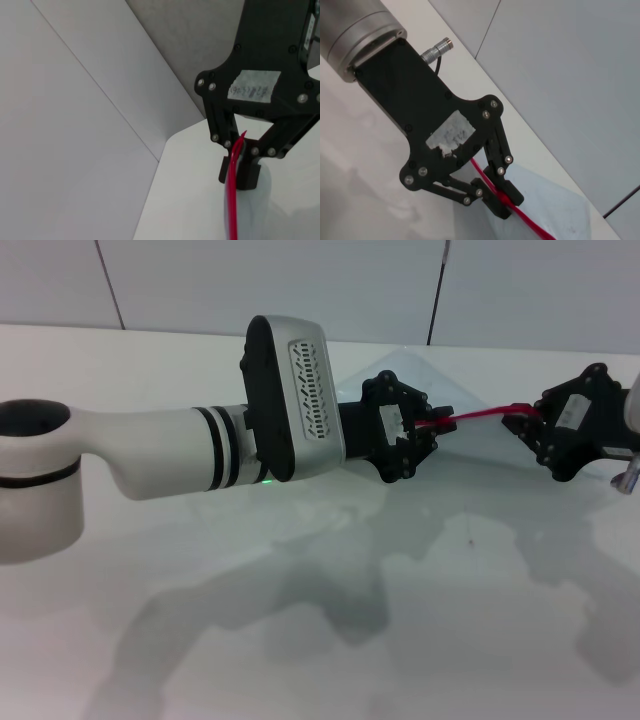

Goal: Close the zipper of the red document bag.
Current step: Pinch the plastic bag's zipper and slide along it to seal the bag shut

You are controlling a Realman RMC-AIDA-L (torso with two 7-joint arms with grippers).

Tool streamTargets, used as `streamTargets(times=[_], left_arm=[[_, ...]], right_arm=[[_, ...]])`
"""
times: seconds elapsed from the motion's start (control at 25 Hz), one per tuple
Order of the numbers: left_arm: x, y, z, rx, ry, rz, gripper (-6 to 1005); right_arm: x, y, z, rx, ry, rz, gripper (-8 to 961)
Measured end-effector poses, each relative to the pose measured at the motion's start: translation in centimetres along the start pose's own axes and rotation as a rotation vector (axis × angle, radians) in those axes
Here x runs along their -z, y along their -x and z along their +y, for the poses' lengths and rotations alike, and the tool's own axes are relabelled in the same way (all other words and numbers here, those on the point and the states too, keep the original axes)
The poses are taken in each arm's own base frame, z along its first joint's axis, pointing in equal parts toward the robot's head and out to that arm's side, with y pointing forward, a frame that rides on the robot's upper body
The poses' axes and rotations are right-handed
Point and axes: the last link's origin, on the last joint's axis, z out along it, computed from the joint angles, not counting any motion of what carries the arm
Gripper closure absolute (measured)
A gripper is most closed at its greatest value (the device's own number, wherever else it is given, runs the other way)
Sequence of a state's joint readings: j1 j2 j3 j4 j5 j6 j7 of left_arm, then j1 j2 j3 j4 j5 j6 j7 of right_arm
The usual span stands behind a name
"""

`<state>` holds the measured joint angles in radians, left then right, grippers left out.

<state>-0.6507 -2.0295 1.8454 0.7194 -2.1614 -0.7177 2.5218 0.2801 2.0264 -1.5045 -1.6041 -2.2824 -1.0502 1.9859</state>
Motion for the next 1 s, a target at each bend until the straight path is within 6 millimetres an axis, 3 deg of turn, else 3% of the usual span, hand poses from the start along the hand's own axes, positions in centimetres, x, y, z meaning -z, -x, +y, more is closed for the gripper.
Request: streamTargets(times=[1.0], left_arm=[[0.76, 0.99, -0.30, 0.025, -0.041, -0.030, 912]], right_arm=[[0.52, -0.19, -0.70, -0.019, -0.030, -0.004, 943]])
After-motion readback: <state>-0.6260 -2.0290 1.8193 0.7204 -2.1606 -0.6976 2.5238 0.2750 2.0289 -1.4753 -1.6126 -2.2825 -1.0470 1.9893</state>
